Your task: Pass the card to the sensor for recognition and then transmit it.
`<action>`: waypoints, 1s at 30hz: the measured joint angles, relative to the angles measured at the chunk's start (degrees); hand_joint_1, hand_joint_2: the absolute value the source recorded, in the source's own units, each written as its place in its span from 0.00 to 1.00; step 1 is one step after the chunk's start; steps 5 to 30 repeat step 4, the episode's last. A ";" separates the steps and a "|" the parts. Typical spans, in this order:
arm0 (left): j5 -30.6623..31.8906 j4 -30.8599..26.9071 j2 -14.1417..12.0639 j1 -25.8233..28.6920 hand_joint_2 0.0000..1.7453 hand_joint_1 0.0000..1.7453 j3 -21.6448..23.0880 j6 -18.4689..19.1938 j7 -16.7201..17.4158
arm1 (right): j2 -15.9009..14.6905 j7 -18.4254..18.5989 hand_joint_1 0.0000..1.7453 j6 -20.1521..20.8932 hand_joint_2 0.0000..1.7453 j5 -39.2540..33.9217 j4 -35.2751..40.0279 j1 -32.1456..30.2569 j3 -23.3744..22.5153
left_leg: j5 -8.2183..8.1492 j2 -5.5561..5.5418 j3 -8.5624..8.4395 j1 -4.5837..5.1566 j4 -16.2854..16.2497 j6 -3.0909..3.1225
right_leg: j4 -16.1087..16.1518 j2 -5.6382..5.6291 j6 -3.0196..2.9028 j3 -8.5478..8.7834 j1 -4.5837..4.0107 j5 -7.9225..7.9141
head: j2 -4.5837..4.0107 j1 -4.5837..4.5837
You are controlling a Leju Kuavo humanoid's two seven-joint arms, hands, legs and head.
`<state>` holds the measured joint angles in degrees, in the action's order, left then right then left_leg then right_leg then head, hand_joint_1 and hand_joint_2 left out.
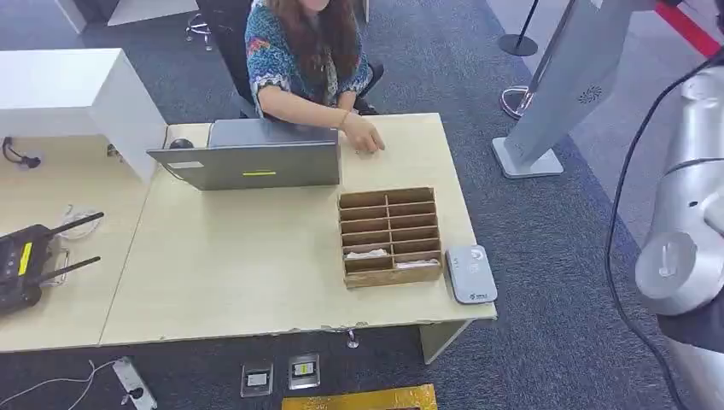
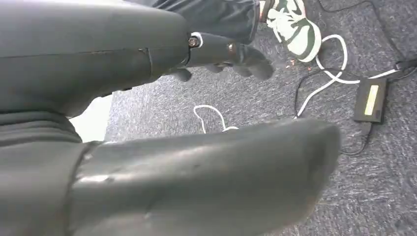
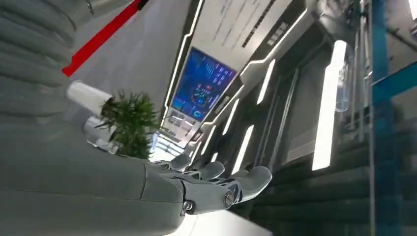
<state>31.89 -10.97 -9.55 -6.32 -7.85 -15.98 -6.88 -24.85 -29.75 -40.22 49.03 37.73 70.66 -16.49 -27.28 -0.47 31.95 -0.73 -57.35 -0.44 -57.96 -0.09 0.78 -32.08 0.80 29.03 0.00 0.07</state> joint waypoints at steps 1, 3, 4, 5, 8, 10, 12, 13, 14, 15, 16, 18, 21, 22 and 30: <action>0.02 0.00 0.11 -0.06 0.00 0.00 -0.04 0.15 0.76 | -0.81 -0.11 0.00 0.00 1.00 -0.04 0.68 -1.43 -1.88 | 0.00 -0.02 -0.06 -0.07 -0.02 0.00 | 0.02 0.02 0.00 0.05 -0.08 0.00 | 0.00 -0.02; -0.04 0.00 0.39 -0.04 0.00 0.00 -0.37 0.07 1.64 | -3.02 -0.63 0.00 0.00 1.00 -0.79 1.44 -4.90 -5.33 | 0.02 -0.28 -0.05 -0.08 -0.02 0.01 | 0.03 0.19 -0.01 0.10 -0.11 0.01 | 0.00 -0.06; -0.15 0.02 0.52 0.07 0.00 0.00 -0.55 -0.04 1.79 | -4.31 -1.38 0.00 0.00 1.00 -1.03 1.70 -7.08 -7.61 | 0.02 -0.32 -0.02 -0.08 -0.02 0.01 | 0.03 0.27 -0.01 0.12 -0.11 0.02 | 0.00 -0.13; -0.15 0.02 0.52 0.07 0.00 0.00 -0.55 -0.04 1.79 | -4.31 -1.38 0.00 0.00 1.00 -1.03 1.70 -7.08 -7.61 | 0.02 -0.32 -0.02 -0.08 -0.02 0.01 | 0.03 0.27 -0.01 0.12 -0.11 0.02 | 0.00 -0.13; -0.15 0.02 0.52 0.07 0.00 0.00 -0.55 -0.04 1.79 | -4.31 -1.38 0.00 0.00 1.00 -1.03 1.70 -7.08 -7.61 | 0.02 -0.32 -0.02 -0.08 -0.02 0.01 | 0.03 0.27 -0.01 0.12 -0.11 0.02 | 0.00 -0.13; -0.15 0.02 0.52 0.07 0.00 0.00 -0.55 -0.04 1.79 | -4.31 -1.38 0.00 0.00 1.00 -1.03 1.70 -7.08 -7.61 | 0.02 -0.32 -0.02 -0.08 -0.02 0.01 | 0.03 0.27 -0.01 0.12 -0.11 0.02 | 0.00 -0.13; -0.15 0.02 0.52 0.07 0.00 0.00 -0.55 -0.04 1.79 | -4.31 -1.38 0.00 0.00 1.00 -1.03 1.70 -7.08 -7.61 | 0.02 -0.32 -0.02 -0.08 -0.02 0.01 | 0.03 0.27 -0.01 0.12 -0.11 0.02 | 0.00 -0.13; -0.15 0.02 0.52 0.07 0.00 0.00 -0.55 -0.04 1.79 | -4.31 -1.38 0.00 0.00 1.00 -1.03 1.70 -7.08 -7.61 | 0.02 -0.32 -0.02 -0.08 -0.02 0.01 | 0.03 0.27 -0.01 0.12 -0.11 0.02 | 0.00 -0.13; -0.15 0.02 0.52 0.07 0.00 0.00 -0.55 -0.04 1.79 | -4.31 -1.38 0.00 0.00 1.00 -1.03 1.70 -7.08 -7.61 | 0.02 -0.32 -0.02 -0.08 -0.02 0.01 | 0.03 0.27 -0.01 0.12 -0.11 0.02 | 0.00 -0.13; -0.15 0.02 0.52 0.07 0.00 0.00 -0.55 -0.04 1.79 | -4.31 -1.38 0.00 0.00 1.00 -1.03 1.70 -7.08 -7.61 | 0.02 -0.32 -0.02 -0.08 -0.02 0.01 | 0.03 0.27 -0.01 0.12 -0.11 0.02 | 0.00 -0.13; -0.15 0.02 0.52 0.07 0.00 0.00 -0.55 -0.04 1.79 | -4.31 -1.38 0.00 0.00 1.00 -1.03 1.70 -7.08 -7.61 | 0.02 -0.32 -0.02 -0.08 -0.02 0.01 | 0.03 0.27 -0.01 0.12 -0.11 0.02 | 0.00 -0.13; -0.15 0.02 0.52 0.07 0.00 0.00 -0.55 -0.04 1.79 | -4.31 -1.38 0.00 0.00 1.00 -1.03 1.70 -7.08 -7.61 | 0.02 -0.32 -0.02 -0.08 -0.02 0.01 | 0.03 0.27 -0.01 0.12 -0.11 0.02 | 0.00 -0.13; -0.15 0.02 0.52 0.07 0.00 0.00 -0.55 -0.04 1.79 | -4.31 -1.38 0.00 0.00 1.00 -1.03 1.70 -7.08 -7.61 | 0.02 -0.32 -0.02 -0.08 -0.02 0.01 | 0.03 0.27 -0.01 0.12 -0.11 0.02 | 0.00 -0.13; -0.15 0.02 0.52 0.07 0.00 0.00 -0.55 -0.04 1.79 | -4.31 -1.38 0.00 0.00 1.00 -1.03 1.70 -7.08 -7.61 | 0.02 -0.32 -0.02 -0.08 -0.02 0.01 | 0.03 0.27 -0.01 0.12 -0.11 0.02 | 0.00 -0.13; -0.15 0.02 0.52 0.07 0.00 0.00 -0.55 -0.04 1.79 | -4.31 -1.38 0.00 0.00 1.00 -1.03 1.70 -7.08 -7.61 | 0.02 -0.32 -0.02 -0.08 -0.02 0.01 | 0.03 0.27 -0.01 0.12 -0.11 0.02 | 0.00 -0.13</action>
